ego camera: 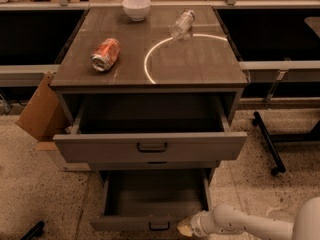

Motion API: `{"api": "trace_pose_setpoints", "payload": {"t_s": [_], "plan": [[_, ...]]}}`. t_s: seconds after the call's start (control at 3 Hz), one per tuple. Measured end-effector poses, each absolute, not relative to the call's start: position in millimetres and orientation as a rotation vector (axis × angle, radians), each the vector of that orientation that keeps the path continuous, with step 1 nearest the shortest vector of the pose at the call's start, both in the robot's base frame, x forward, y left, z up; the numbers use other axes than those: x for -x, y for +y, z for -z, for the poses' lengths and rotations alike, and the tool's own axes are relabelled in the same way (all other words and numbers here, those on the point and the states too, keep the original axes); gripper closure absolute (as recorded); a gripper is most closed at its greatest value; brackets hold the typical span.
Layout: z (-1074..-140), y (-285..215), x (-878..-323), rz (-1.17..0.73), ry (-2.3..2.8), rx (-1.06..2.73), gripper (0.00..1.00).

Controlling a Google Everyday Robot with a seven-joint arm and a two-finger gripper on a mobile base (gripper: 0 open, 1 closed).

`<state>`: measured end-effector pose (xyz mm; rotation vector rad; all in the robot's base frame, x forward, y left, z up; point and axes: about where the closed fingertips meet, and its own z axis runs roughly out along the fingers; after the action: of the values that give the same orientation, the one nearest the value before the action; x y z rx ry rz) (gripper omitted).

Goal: Close bottom drawer

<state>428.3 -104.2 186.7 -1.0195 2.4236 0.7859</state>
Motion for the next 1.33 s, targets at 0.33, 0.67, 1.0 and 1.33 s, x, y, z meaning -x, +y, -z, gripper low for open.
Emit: {"api": "trace_pose_setpoints", "payload": {"t_s": [0.33,0.67,1.0,1.33], "plan": [[-187,-104,-428,-0.786,2.423,1.02,1.0],[-171,-109,-446,-0.741,2.358,1.095,1.0],[-159,-121,-469,-0.721,2.305,1.138,1.0],[-158,-127,-492,-0.697,2.225,1.144,1.0]]}}
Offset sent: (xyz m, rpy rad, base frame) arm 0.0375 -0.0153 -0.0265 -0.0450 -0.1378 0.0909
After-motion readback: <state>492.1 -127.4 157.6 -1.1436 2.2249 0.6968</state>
